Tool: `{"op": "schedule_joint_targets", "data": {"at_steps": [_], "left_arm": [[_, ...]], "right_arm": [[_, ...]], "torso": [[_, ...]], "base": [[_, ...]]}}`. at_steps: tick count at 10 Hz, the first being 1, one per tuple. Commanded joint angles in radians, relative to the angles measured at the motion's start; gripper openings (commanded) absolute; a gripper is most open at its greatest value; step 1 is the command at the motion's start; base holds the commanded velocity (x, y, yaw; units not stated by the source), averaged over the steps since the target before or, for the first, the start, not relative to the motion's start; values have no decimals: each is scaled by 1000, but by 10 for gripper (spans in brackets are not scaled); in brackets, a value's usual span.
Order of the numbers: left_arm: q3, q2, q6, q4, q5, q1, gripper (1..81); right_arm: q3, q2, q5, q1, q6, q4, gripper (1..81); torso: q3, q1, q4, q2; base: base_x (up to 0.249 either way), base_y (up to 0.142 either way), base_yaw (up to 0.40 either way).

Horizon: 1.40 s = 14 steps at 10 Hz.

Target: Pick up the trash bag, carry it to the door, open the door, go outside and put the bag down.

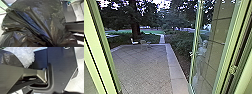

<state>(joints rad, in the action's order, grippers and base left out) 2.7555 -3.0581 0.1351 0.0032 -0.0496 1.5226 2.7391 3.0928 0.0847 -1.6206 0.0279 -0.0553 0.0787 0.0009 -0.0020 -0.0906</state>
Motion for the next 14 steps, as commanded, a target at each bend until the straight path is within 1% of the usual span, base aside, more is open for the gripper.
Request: {"op": "schedule_joint_targets", "data": {"at_steps": [1,13,14], "left_arm": [[-8,-2,11,4,-55,-52,10],[-8,-7,11,8,-58,-54,10],[-8,-7,11,8,-58,-54,10]], "right_arm": [[-12,23,-57,43,7,9,811],[-10,23,-60,43,7,5,811],[-12,23,-60,43,7,6,811]], "torso": [[0,0,0,0],[0,-1,0,-2],[0,-1,35,0]], "base": [[101,0,0],[101,0,0],[101,0,0]]}}
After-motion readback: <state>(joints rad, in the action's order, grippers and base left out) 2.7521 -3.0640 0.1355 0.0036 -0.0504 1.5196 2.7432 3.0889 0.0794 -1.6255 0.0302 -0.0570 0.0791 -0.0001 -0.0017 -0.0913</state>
